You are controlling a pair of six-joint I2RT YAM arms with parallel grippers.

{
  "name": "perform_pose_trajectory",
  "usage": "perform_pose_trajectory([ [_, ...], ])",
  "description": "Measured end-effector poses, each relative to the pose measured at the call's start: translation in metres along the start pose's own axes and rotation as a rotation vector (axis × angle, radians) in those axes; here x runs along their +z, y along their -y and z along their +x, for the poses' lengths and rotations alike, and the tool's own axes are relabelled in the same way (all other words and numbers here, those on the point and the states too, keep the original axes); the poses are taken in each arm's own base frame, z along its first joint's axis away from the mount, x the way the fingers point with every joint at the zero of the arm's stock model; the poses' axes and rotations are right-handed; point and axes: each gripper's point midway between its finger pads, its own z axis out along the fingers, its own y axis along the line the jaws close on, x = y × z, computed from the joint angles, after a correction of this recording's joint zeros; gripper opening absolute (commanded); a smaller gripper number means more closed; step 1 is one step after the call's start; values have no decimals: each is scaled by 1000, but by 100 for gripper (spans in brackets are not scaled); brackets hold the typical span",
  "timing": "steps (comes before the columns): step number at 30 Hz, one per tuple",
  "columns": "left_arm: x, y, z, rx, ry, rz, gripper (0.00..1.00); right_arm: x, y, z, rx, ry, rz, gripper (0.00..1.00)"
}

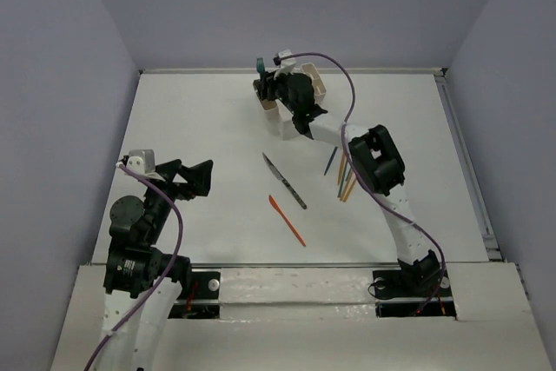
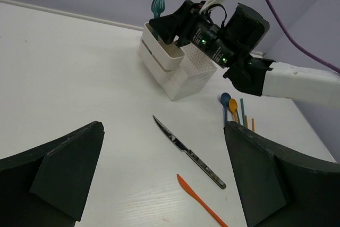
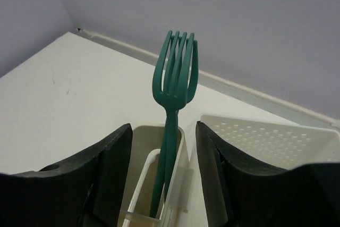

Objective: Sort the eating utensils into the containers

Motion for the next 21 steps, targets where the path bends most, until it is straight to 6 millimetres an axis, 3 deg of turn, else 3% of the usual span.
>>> perform_pose_trajectory([
  [5, 0, -2, -1, 0, 4, -8, 99, -5, -4, -22, -3, -8, -11, 67],
  [9, 0, -4, -2, 0, 9, -18, 99, -19, -13, -68, 2, 11, -28, 68],
  [10, 0, -5, -2, 1, 10, -20, 99, -31, -16, -81, 9, -1, -34, 67],
  [11, 0, -5, -2, 1, 11, -23, 99, -44, -19, -95, 18, -10, -41, 57],
  [13, 0, -5, -3, 1, 11, -21, 99, -59, -23, -110, 34, -15, -48, 32],
  [14, 0, -5, -2, 1, 10, -19, 99, -78, -27, -126, 48, -16, -56, 12],
  [15, 0, -4, -2, 1, 10, -17, 99, -89, -30, -133, 65, -21, -63, 7],
  [18, 0, -4, -2, 1, 7, -14, 99, -142, -38, -136, 128, -94, -79, 5],
  [19, 0, -4, -2, 1, 8, -13, 99, -155, -39, -131, 140, -122, -78, 6],
  [20, 0, -3, -2, 1, 7, -11, 99, -177, -39, -116, 162, -184, -73, 10],
  [21, 0, -3, -2, 1, 6, -9, 99, -186, -39, -107, 170, -219, -68, 15],
])
